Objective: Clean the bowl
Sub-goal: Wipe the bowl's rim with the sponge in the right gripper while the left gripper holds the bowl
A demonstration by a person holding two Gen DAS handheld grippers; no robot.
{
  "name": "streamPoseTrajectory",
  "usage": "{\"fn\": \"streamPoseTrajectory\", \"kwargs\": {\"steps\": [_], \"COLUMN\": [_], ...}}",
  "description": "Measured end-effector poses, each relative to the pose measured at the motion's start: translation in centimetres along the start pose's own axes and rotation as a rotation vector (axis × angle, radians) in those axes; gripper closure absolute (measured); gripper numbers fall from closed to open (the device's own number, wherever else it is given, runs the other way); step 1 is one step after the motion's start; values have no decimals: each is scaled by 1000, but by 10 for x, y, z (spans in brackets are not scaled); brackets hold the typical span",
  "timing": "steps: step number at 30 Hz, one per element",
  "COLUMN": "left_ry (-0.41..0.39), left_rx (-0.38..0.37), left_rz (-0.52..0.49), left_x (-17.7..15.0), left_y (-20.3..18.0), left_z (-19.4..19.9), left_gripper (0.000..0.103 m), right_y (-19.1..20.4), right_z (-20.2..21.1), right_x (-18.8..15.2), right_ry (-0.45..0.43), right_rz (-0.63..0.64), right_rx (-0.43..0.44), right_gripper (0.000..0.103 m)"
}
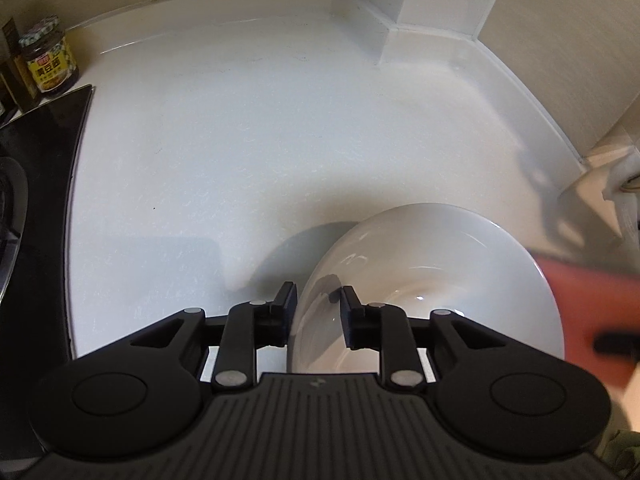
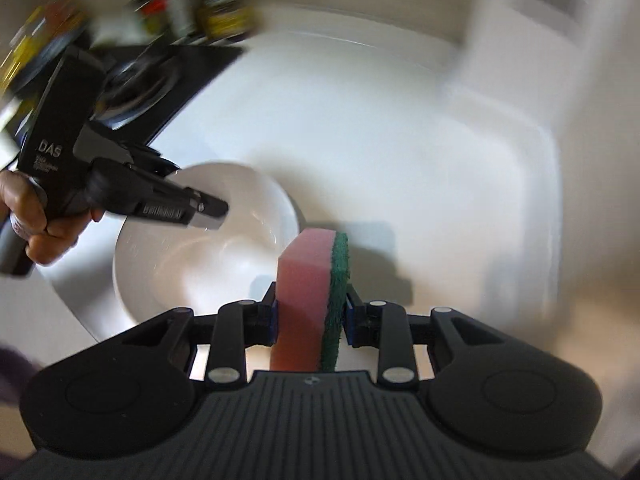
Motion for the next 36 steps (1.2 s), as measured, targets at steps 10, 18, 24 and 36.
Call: {"fn": "streamPoseTrajectory", "kwargs": {"steps": [10, 18, 24, 36], "left_ry": [117, 182, 138, 30], "left_rx": [-37, -6, 55, 101], "left_rz": [160, 300, 274, 255], "left_x": [-15, -69, -67, -59], "left_y": [14, 2, -1, -6], "left_z": [21, 26, 22, 19], "left_gripper": [82, 82, 87, 86], "right_y": [2, 15, 55, 55], "right_z": [26, -4, -40, -32], "right_x": [-40, 51, 101, 67], "right_ry": [-179, -211, -110, -1], "right_rz": [-206, 452, 895, 997], "right_rx": [-32, -36, 10, 6], "right_gripper": [77, 77, 77, 77]}}
Point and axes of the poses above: each gripper's, at about its wrist camera, not at the fingertips, and z roughly against the way its jaws point, y to its left, x to its top, the point moved 9 cm from there along -z, roughly the way its jaws point, and after that the axes turned 4 degrees about z, right-handed, at the moved point
